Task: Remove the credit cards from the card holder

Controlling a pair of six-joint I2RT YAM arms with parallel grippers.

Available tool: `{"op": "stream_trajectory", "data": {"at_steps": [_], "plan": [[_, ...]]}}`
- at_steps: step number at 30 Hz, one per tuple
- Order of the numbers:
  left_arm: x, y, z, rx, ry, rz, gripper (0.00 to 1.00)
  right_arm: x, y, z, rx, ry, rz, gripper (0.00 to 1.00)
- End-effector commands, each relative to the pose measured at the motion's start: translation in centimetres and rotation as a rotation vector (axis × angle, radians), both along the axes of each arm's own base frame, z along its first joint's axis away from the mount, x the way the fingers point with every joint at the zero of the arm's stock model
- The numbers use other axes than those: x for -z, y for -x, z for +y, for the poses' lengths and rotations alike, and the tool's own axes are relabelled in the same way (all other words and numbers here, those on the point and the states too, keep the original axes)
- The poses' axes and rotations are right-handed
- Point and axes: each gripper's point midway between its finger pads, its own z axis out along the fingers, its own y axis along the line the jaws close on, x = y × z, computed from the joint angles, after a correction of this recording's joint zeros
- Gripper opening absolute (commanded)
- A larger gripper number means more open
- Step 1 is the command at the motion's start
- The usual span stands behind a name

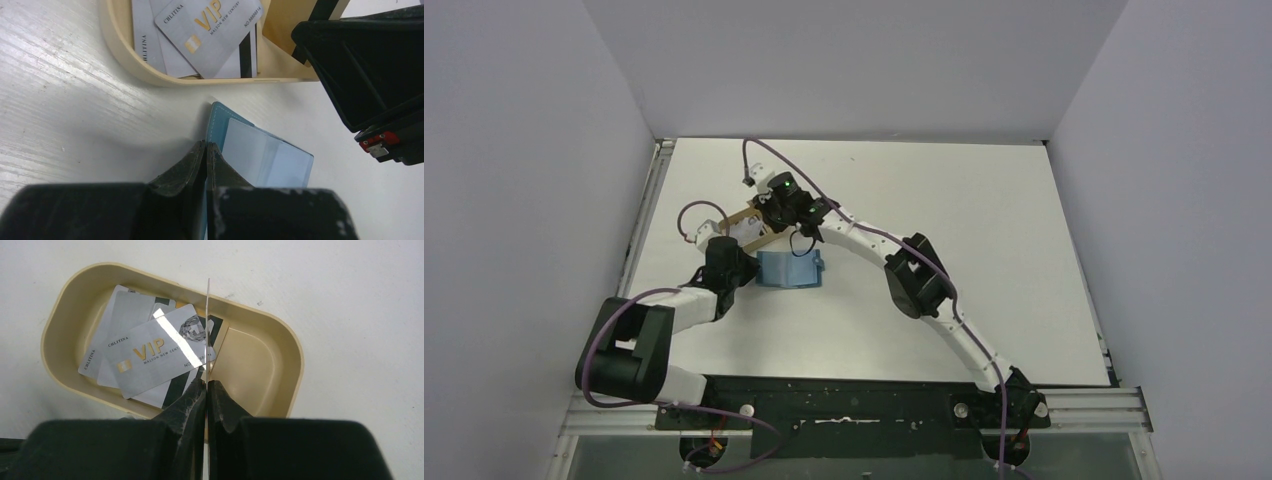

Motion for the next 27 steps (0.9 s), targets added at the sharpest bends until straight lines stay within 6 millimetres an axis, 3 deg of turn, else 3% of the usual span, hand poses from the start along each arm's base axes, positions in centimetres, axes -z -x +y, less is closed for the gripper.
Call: {"op": "stream_trajectory", "data": {"at_steps": [1,7,14,20,27], "plan": [[-1.5,-0.6,0.0,0.008,0.005,-0.049,0.00,-3.6,0.2,1.2,-0.018,-0.044,-0.075,0.00],[-1.6,-0.3,0.9,-0.009,-0.008,-0.042,0.00,-5.0,0.3,1.4,-0.028,-0.093,-0.066,0.00],[-1.5,0.5,2.9,-0.044,-0.015,-0.025,0.00,-6.6,-3.2,-1.6,0.061,-0.271,0.109,0.00],[-1.3,0.7,3.7,-0.056,-0.017,-0.013,0.00,-6.2,-3.2,-2.4,0.016,-0.317,0.260,0.00],[-1.3,0.7,3.7,-0.053,-0.009,-0.012,0.00,-4.3,-2.4,-2.8,-0.004,-0.299,0.345,0.00]]}}
